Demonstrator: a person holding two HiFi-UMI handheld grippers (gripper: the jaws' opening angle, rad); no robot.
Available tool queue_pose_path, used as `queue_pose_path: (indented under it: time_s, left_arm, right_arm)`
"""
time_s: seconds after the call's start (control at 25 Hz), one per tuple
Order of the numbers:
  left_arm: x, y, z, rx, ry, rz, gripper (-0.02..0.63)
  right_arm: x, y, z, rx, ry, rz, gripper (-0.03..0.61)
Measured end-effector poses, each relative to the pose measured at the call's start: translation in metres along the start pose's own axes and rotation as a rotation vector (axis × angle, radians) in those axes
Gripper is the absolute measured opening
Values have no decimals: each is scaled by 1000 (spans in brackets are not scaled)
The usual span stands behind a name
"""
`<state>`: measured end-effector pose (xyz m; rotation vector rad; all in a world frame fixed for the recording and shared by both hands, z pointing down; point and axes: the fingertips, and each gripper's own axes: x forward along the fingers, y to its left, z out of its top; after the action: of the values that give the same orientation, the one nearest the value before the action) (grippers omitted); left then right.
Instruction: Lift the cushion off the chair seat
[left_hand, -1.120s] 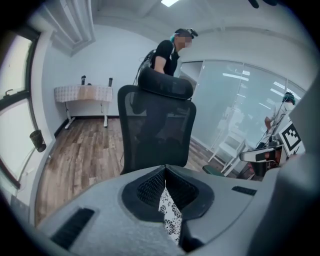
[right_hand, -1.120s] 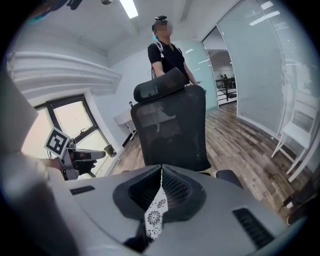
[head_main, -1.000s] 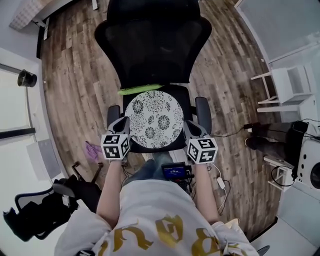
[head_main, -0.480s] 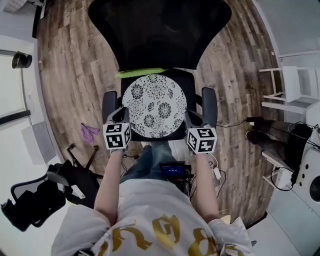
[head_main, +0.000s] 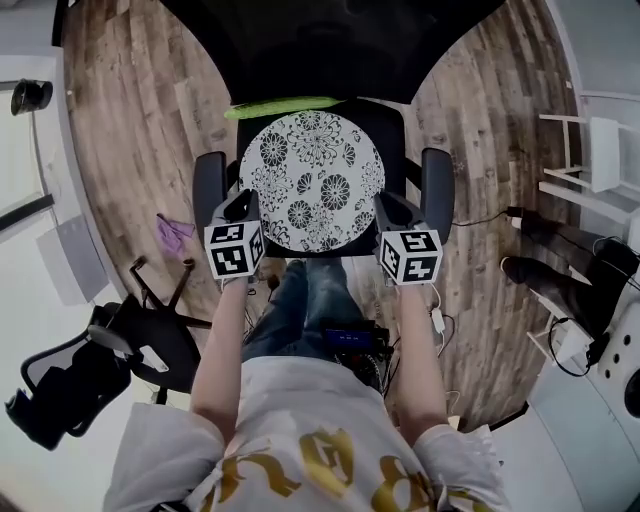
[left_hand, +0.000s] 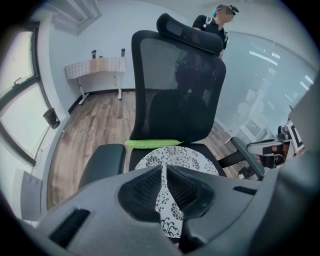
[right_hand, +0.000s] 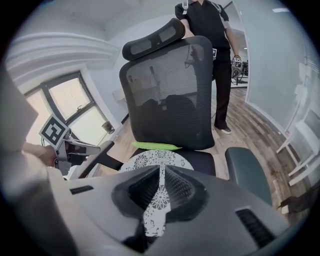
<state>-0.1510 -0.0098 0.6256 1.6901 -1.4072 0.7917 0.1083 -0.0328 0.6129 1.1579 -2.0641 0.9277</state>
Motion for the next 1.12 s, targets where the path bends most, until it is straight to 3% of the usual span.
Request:
queue_pose_path:
  time_s: [0.16,0.24,0.44,0.64,1.12]
  left_arm:
    - [17,1,-11,-13,16,3,12]
    - [30,0,-17,-17,33,4,12]
    - [53,8,-30,-36,53,42,15]
    - [76,5,-46,-15,98,44,25]
    - [107,26,-88,-62,187,126,117]
  right_arm:
    - [17,-8,-9,0,2,-6,19]
    - [26,-16,-12,-7,-1,-23,92]
    - [46,-30,-27,-16,30,-39,140]
    - [66,-45,-37,-9,58,-50,153]
    - [107,-69,-61,-4,128,-72,156]
